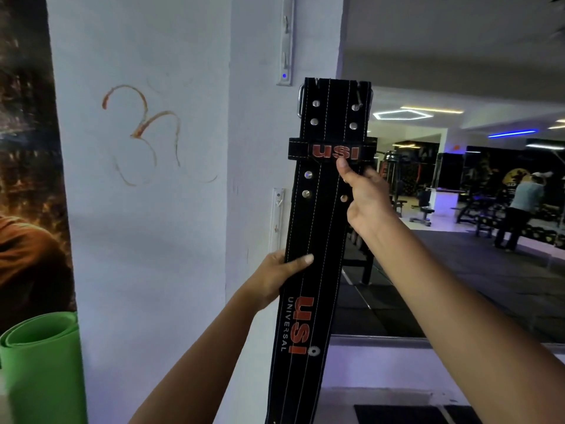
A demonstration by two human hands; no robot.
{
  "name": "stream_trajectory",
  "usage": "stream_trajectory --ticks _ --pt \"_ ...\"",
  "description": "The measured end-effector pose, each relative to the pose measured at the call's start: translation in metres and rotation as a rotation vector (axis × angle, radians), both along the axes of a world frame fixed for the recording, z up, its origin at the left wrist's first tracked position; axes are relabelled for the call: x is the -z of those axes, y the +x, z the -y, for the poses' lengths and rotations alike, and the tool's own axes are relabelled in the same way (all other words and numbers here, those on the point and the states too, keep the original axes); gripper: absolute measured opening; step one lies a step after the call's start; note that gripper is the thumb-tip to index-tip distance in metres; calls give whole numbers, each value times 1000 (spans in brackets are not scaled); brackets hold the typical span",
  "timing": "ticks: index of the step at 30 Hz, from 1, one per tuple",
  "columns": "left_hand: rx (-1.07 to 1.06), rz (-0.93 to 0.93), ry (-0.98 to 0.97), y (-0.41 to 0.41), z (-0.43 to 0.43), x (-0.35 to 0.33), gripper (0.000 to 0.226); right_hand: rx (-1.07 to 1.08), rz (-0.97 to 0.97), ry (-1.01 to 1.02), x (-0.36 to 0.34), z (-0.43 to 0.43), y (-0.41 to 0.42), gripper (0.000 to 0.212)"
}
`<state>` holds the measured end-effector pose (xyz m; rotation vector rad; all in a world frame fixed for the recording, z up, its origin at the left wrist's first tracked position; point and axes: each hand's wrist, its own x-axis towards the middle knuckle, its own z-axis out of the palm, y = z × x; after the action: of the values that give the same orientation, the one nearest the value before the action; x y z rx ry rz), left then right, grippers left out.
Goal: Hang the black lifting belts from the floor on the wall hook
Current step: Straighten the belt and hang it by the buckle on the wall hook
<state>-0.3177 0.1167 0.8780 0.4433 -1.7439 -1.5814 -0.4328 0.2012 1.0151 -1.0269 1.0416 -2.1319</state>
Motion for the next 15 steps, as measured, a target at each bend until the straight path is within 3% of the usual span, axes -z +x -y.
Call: stream_trajectory --ticks 2,5,11,15 --pt "-8 -23 -11 -4 -1 -18 23 4 8 2 0 1 -2 55" --pt "4 50 -43 -4 -2 -6 20 -35 6 -39 -1 2 -5 13" --pt "50 300 -88 3 -3 61 22 -2 -15 -3 0 -8 -7 21" --pt "73 57 -37 0 -13 -2 41 20 1 0 5 -9 -8 42"
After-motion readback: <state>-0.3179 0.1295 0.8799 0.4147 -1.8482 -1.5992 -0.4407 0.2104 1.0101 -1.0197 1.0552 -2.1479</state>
